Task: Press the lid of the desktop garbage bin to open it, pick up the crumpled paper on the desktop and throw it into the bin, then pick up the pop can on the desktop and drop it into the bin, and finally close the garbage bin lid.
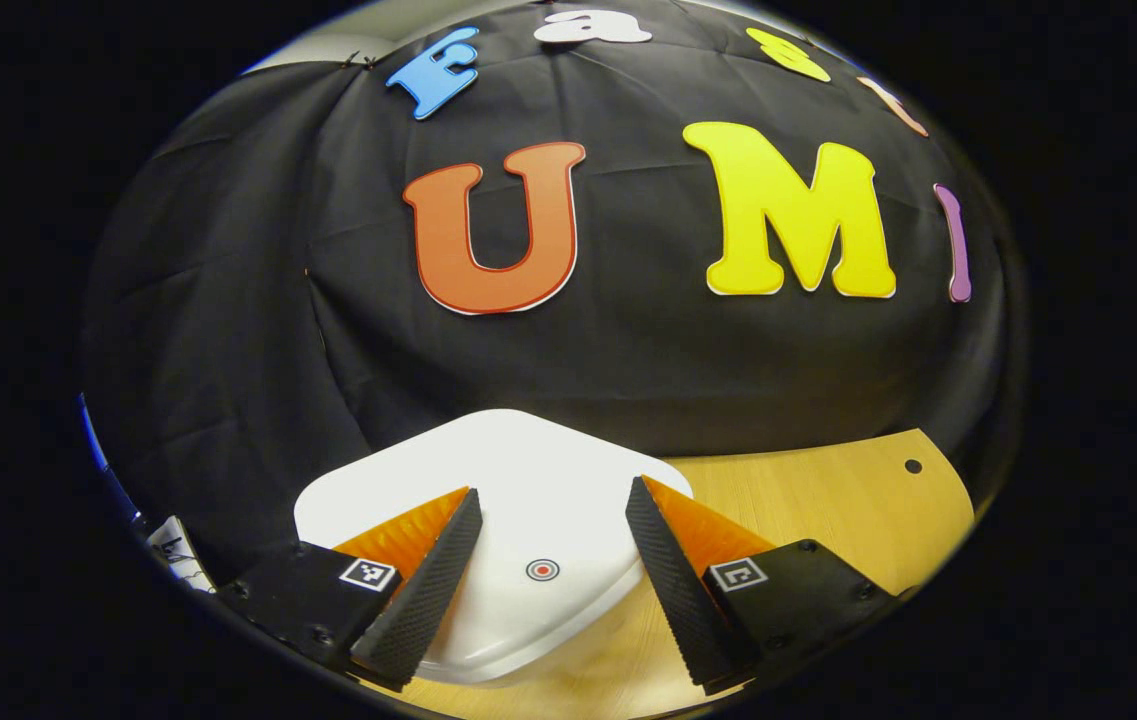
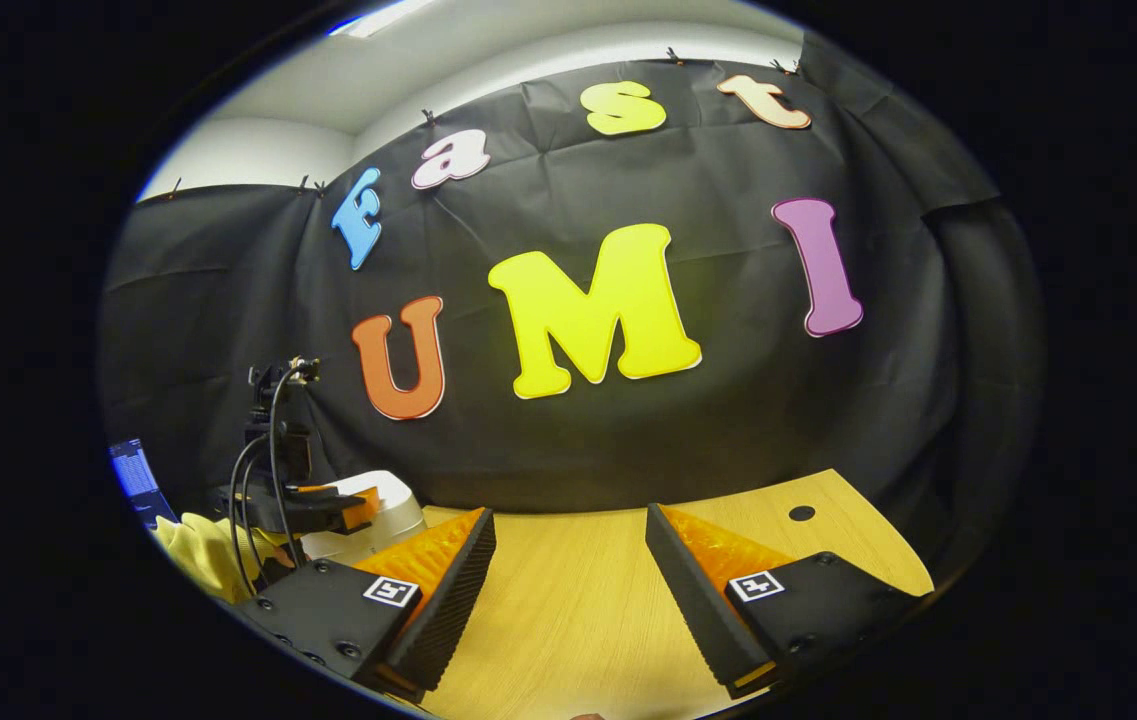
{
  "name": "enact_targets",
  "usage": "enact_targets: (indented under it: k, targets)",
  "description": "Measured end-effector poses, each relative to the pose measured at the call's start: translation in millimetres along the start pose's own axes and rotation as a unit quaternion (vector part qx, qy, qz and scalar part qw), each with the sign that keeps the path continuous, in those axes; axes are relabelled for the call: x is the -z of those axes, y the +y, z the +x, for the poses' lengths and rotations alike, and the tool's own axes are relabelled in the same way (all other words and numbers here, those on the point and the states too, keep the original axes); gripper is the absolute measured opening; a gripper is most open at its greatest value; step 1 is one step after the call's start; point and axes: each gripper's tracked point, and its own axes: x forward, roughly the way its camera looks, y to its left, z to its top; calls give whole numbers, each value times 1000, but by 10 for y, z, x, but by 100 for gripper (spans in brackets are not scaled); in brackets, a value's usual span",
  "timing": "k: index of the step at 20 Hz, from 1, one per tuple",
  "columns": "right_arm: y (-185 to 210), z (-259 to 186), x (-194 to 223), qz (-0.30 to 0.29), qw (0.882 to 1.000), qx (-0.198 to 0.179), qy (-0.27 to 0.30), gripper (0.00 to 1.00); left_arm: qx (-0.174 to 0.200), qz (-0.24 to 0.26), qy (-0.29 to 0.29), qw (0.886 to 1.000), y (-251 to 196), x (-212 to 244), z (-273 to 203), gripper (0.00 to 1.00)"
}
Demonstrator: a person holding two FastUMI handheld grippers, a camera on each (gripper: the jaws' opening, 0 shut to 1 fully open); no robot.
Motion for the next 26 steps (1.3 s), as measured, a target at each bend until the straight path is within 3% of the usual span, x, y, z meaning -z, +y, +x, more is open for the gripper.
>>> enact_targets:
  k: [1,2,7,8,9,17,18,26]
  targets:
    - [10,-8,-15,0,1000,-5,-2,92,-3,-11,-14,1000,-8,-12,20,98]
    - [11,-21,-32,0,1000,-8,-4,96,-6,-7,-26,1000,-7,-54,41,98]
    - [-113,-63,-69,2,1000,-2,-7,96,-25,-8,-45,999,24,-108,0,98]
    - [-150,-62,-70,0,1000,1,-6,92,-25,-5,-49,998,12,-129,-33,98]
    - [-175,-58,-65,-3,1000,6,-6,96,-22,-1,-58,998,-21,-171,-77,98]
    - [-251,-7,-86,-37,999,34,-9,96,46,-11,-125,991,-545,-523,-581,98]
    - [-242,2,-92,-41,998,35,-10,92,57,-11,-127,990,-617,-522,-629,98]
    - [-202,15,-119,-65,996,51,-24,92,85,-26,-146,985,-782,-542,-972,97]
